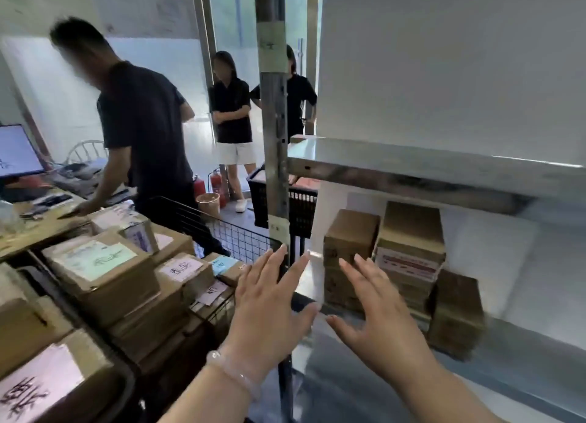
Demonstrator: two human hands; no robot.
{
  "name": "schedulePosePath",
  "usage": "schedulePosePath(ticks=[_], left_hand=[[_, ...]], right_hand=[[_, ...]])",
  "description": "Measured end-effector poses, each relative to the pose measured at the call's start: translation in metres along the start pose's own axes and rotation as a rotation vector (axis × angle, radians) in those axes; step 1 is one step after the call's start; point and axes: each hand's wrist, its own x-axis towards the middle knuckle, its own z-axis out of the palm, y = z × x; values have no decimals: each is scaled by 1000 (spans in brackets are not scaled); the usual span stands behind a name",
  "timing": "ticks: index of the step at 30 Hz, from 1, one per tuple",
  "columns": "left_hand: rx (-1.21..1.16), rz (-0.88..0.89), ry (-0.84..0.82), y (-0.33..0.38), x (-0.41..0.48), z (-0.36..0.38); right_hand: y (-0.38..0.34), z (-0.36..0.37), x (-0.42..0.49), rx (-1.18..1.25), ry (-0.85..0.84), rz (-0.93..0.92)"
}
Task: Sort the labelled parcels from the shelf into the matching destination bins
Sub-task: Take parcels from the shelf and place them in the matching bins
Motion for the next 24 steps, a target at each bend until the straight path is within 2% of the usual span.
schedulePosePath(ticks=[6, 10, 12, 15, 18, 24], left_hand=[[-103, 77, -67, 56, 19, 48], [-126, 114, -122, 87, 29, 74], [-122, 123, -155, 96, 31, 86], [-123, 115, -211, 106, 32, 103], [-105, 108, -240, 113, 32, 117], [-108, 67, -310, 111, 27, 134]], right_hand=[[70, -23, -10, 20, 41, 160], [121, -39, -12, 37, 205, 302], [153, -43, -8, 30, 221, 425], [196, -36, -1, -66, 41, 618], [226, -17, 8, -146, -148, 718], [250, 16, 27, 21, -276, 848]])
